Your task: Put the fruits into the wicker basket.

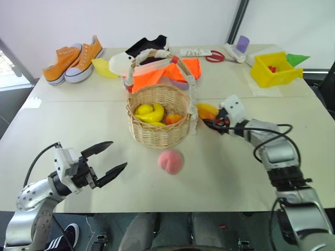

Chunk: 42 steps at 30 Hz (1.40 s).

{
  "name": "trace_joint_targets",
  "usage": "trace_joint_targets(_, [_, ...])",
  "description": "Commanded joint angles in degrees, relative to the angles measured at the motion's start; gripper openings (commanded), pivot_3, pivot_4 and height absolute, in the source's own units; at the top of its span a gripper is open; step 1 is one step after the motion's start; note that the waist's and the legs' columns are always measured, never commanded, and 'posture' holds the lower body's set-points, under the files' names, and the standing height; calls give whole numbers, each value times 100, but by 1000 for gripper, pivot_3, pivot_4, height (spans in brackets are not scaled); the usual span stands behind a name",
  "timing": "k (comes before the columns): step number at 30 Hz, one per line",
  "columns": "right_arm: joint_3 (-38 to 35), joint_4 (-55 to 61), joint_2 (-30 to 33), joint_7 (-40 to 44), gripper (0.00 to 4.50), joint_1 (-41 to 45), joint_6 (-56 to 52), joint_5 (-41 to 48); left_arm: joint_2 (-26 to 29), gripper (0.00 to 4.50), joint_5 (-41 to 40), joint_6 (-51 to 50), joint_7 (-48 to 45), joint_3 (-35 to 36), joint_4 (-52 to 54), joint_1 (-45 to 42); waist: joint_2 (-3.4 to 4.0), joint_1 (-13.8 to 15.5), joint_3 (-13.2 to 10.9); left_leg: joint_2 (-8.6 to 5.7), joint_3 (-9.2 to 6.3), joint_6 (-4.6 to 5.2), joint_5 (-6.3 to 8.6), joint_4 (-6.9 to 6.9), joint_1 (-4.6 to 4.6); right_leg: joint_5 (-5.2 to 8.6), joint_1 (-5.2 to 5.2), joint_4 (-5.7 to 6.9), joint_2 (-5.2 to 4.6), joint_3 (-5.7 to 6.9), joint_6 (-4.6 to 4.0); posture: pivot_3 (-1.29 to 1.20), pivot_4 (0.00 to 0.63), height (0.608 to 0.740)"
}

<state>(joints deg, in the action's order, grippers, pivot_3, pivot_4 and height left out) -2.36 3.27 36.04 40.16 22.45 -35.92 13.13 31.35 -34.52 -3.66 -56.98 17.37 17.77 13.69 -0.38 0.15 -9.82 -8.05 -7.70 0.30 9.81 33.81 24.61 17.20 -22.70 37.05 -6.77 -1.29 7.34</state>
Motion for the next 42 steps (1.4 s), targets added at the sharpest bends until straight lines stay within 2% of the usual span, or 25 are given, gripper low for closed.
trace_joint_targets(1, [-687,1271,517,527,2503,-643,-512,718,-34,4500,-92,160,91,262,-17,-10,0,34,0,0,0,0,1,0,0,0,1,0,0,0,0,0,150,740])
trace_joint_targets(4, [-1127,2150,1100,1118,2503,-1593,-845,1256,-58,4500,-90,200,98,312,-120,-33,3,50,0,1,1,1,2,1,5,2,5,-2,-2,-1,-1,0,150,740])
trace_joint_targets(7, [-1473,2652,1234,1308,2503,-1919,-1053,1839,-88,4500,-178,167,101,373,-227,-100,-3,-3,1,4,4,2,4,6,11,2,16,-6,-1,-1,-2,0,150,740])
trace_joint_targets(10, [-1393,3267,996,1031,2503,-1409,-1553,2683,-61,4500,-204,170,60,349,-302,-260,-3,-73,0,6,7,2,4,9,12,3,18,-5,-2,-6,-3,0,150,740])
trace_joint_targets(13, [-868,3287,535,530,2503,-527,-1586,2726,5,4500,-240,108,-8,294,-392,-479,-4,-112,-1,14,10,1,4,10,13,1,15,-5,-1,-5,-8,0,150,740])
trace_joint_targets(17, [106,2870,-121,-72,2503,585,-1523,2270,20,4500,-151,122,-68,206,-532,-707,-5,-89,0,17,10,1,4,3,15,0,-7,-29,-3,6,-9,0,150,740])
trace_joint_targets(21, [962,1957,-1139,-870,2503,1594,-1005,1387,-38,4500,-44,206,-42,101,-568,-795,-10,-95,3,14,10,3,1,3,46,-11,-53,-15,-1,6,3,0,150,740])
trace_joint_targets(23, [996,1500,-1685,-1264,2503,1970,-743,1158,-85,4500,-48,203,13,80,-516,-776,-11,-96,3,12,11,2,-3,5,55,-17,-69,5,0,6,13,0,150,740])
trace_joint_targets(25, [993,1330,-1940,-1254,2503,2118,-708,1198,-120,4500,-51,199,62,58,-436,-721,-11,-83,3,12,9,0,-4,5,55,-19,-72,13,3,6,16,0,150,740])
trace_joint_targets(26, [1052,1317,-1947,-1144,2503,2120,-665,1189,-132,4500,-46,198,80,49,-408,-695,-11,-73,4,12,6,0,-4,5,55,-20,-71,13,5,8,17,0,150,740])
trace_joint_targets(27, [1084,1318,-1950,-1097,3494,2084,-691,1185,-145,4500,-35,208,92,41,-377,-657,-12,-68,4,11,4,0,-4,6,55,-20,-69,12,6,10,18,0,150,740])
trace_joint_targets(29, [1177,1282,-1901,-1092,4442,2011,-631,1034,-158,4500,-39,201,121,42,-321,-594,-12,-80,4,7,3,0,-4,10,55,-22,-66,11,5,10,20,0,150,740])
trace_joint_targets(33, [1115,1451,-1693,-960,4482,1839,-590,973,-159,4500,-70,180,180,78,-189,-459,-12,-92,4,7,3,-5,-3,15,52,-25,-65,18,6,9,14,0,150,740])
trace_joint_targets(37, [796,1680,-1206,-525,4482,1569,-426,1124,-140,4500,-105,146,199,94,-101,-346,-13,-80,4,8,3,-5,-4,16,52,-25,-66,20,5,9,14,0,150,740])
trace_joint_targets(39, [449,1930,-889,-43,4482,1338,-527,1599,-115,4500,-137,116,174,84,-69,-310,-12,-72,4,7,3,-4,-4,16,52,-25,-65,17,4,9,14,0,150,740])
trace_joint_targets(42, [192,2400,-28,997,4482,685,-609,2160,-16,4500,-231,28,84,97,-69,-332,-13,-46,4,8,2,-2,-3,16,54,-24,-62,10,2,14,14,0,150,740])
